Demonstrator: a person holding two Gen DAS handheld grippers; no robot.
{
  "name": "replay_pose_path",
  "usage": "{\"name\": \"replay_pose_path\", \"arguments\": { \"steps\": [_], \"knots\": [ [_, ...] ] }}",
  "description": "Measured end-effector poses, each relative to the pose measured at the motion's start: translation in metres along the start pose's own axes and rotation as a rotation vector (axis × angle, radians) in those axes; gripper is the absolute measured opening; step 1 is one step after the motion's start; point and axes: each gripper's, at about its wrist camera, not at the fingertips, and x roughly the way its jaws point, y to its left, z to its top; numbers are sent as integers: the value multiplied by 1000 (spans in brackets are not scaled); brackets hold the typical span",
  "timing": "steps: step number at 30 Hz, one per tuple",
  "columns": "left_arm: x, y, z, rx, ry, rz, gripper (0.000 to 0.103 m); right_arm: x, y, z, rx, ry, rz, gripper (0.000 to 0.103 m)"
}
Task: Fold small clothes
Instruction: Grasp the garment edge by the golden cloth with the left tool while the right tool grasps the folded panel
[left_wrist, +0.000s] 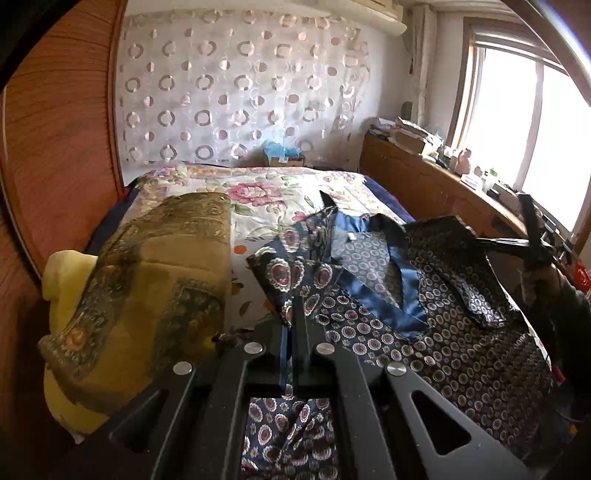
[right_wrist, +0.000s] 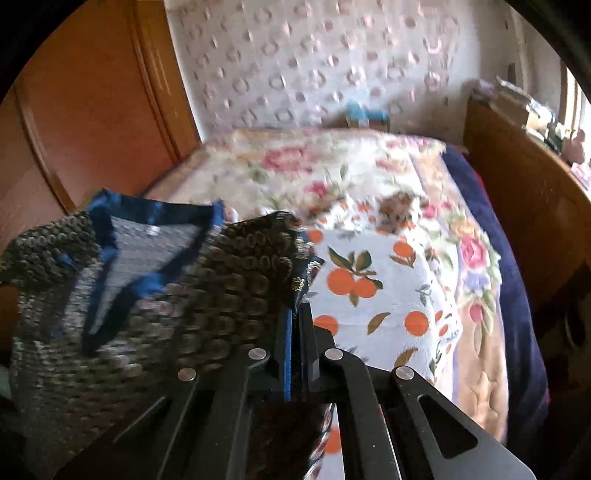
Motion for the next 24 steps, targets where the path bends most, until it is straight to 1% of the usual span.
{"name": "replay_pose_path", "arguments": {
  "steps": [4, 6, 10, 14, 17, 19, 24],
  "knots": [
    [-21, -1, -9, 0, -30, 2, 2, -51, 8, -22, -8, -97, -18, 2],
    [-32, 0, -16, -2, -43, 6, 2, -72, 9, -36, -10, -124, -23, 2],
    [-59, 1, -35, -1, -68, 22, 2, -112, 16, -79, -16, -157, -41, 2],
    [-80, 9, -58, -27, -71, 33, 2, -139, 17, -125, 14, -165, -50, 2],
    [-94, 22, -75, -79, -59, 14, 2, -154, 17, -160, 42, -148, -43, 2],
    [-101, 29, -82, -90, -58, 24, 2, -162, 17, -178, 77, -134, -33, 2],
    [-112, 35, -97, -112, -42, 41, 2, -176, 22, -206, 69, -102, -39, 2]
  ]
}}
